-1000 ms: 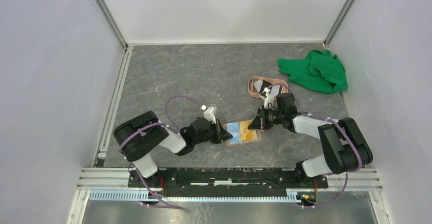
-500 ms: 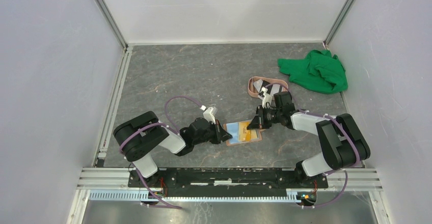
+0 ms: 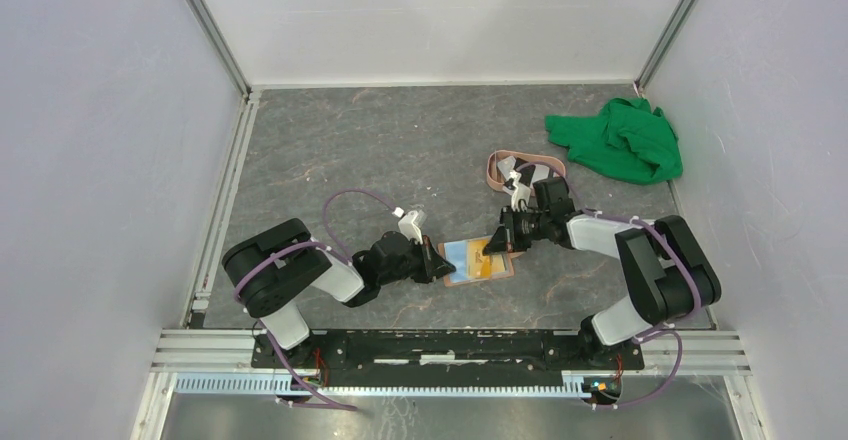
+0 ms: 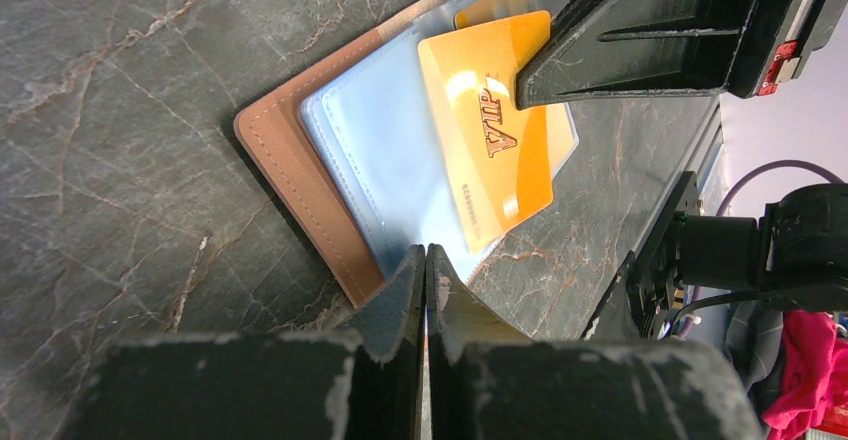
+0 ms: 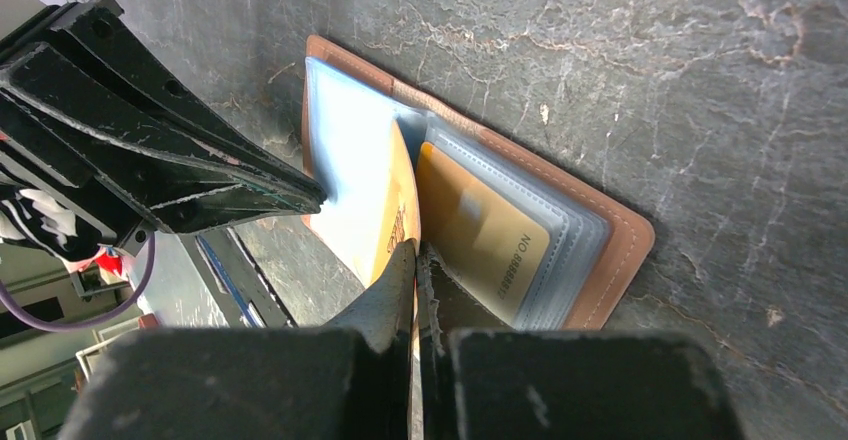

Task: Put the credit cards into the card holder
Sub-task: Insert the credit card into the card holder.

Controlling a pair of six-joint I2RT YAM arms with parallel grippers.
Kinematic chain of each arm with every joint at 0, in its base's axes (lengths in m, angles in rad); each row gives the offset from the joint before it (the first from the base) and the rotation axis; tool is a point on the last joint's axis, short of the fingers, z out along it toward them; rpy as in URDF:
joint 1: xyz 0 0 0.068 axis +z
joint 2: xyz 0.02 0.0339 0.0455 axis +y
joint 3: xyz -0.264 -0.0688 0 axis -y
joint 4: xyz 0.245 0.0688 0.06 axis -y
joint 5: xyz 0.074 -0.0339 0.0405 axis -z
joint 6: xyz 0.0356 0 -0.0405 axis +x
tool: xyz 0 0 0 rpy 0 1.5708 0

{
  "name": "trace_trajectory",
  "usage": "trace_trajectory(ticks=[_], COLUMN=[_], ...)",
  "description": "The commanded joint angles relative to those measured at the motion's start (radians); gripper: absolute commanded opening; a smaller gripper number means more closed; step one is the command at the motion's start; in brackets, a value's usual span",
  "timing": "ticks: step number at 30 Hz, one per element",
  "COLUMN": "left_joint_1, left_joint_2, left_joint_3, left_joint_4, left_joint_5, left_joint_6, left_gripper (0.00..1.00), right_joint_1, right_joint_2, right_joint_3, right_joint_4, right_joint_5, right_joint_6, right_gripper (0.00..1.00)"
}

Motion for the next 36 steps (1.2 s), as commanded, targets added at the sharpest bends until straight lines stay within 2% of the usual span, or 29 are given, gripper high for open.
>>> trace_trajectory(ticks=[1, 14, 20, 26, 36], left_joint_1=[-0.003, -0.003, -0.003, -0.003, -0.003], left_joint_2=[-0.009, -0.01, -0.021, -0.037, -0.059], left_joint_3=[-0.02, -0.02, -0.022, -0.02, -0.022], left_joint_4=[-0.02, 0.004, 0.01, 0.008, -0.004], left_joint_5=[-0.007, 0.016, 0.022, 0.025, 0.024], left_joint_6=[-0.003, -0.003, -0.001, 0.0, 0.004], left_gripper=[0.06, 0.07, 0.09, 0.11, 0.12], right_joint_1=[0.018, 0.049, 0.055, 0.065, 0.065], right_joint_2=[0.026, 0.081, 0.103, 0.117, 0.069], right_joint_3=[0.019, 0.068, 0.094, 0.121, 0.153], right_joint_4=[-0.042, -0.045, -0.062, -0.084, -0.141], right_joint_5=[0.027, -0.023, -0.045, -0.06, 0.0], right_joint_6=[-0.037, -0.055, -0.086, -0.12, -0.207], right_gripper=[0.01, 0.03, 0.13, 0.28, 0.42])
